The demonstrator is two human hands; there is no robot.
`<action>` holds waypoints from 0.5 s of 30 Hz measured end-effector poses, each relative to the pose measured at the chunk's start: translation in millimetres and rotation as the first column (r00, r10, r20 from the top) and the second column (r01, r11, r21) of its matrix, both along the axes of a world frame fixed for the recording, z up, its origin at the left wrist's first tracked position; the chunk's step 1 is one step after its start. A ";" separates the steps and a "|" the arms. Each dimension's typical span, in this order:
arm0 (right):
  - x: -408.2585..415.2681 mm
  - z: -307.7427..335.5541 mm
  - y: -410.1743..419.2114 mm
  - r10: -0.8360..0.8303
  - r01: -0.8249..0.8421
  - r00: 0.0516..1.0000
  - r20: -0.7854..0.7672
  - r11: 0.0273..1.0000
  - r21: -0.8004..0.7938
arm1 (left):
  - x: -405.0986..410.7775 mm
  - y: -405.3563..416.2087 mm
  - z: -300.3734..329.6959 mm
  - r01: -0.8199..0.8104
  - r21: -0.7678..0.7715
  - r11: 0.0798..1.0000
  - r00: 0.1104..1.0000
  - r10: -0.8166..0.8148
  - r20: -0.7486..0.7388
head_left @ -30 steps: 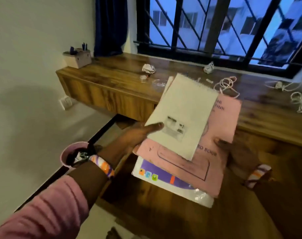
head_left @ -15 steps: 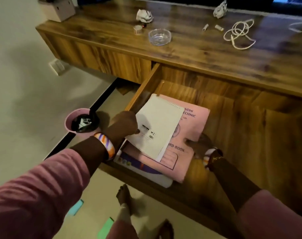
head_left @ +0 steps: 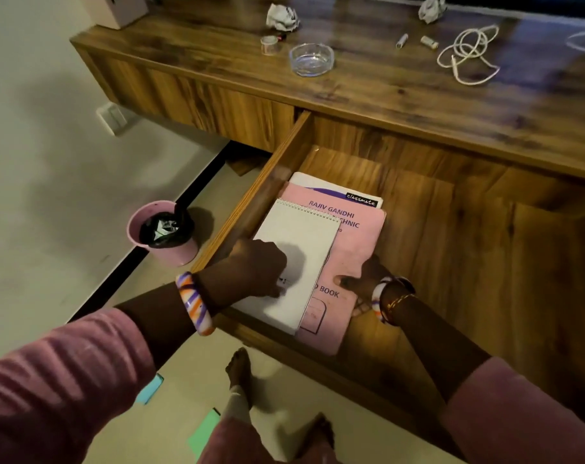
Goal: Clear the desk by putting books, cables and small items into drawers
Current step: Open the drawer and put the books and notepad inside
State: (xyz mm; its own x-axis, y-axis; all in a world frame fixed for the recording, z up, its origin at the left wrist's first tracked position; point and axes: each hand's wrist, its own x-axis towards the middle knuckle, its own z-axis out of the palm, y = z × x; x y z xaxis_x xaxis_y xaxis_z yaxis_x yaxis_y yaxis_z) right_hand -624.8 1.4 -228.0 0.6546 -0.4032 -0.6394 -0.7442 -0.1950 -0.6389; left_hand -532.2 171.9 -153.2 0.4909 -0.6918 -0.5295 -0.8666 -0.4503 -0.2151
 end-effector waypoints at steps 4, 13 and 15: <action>4.2 1.8 4.1 0.061 -0.071 0.996 -0.068 0.985 -0.155 | -14.2 -4.2 4.4 0.007 0.027 1.000 0.959 0.001 -0.283; -36.5 42.9 7.0 0.585 -0.632 0.734 -0.344 0.774 -0.032 | -45.1 -4.7 18.1 0.102 0.056 0.993 0.721 -0.035 -0.692; -53.4 57.2 9.2 0.636 -0.606 0.713 -0.297 0.771 0.198 | -57.4 -9.3 17.3 0.186 0.075 0.980 0.720 -0.084 -0.689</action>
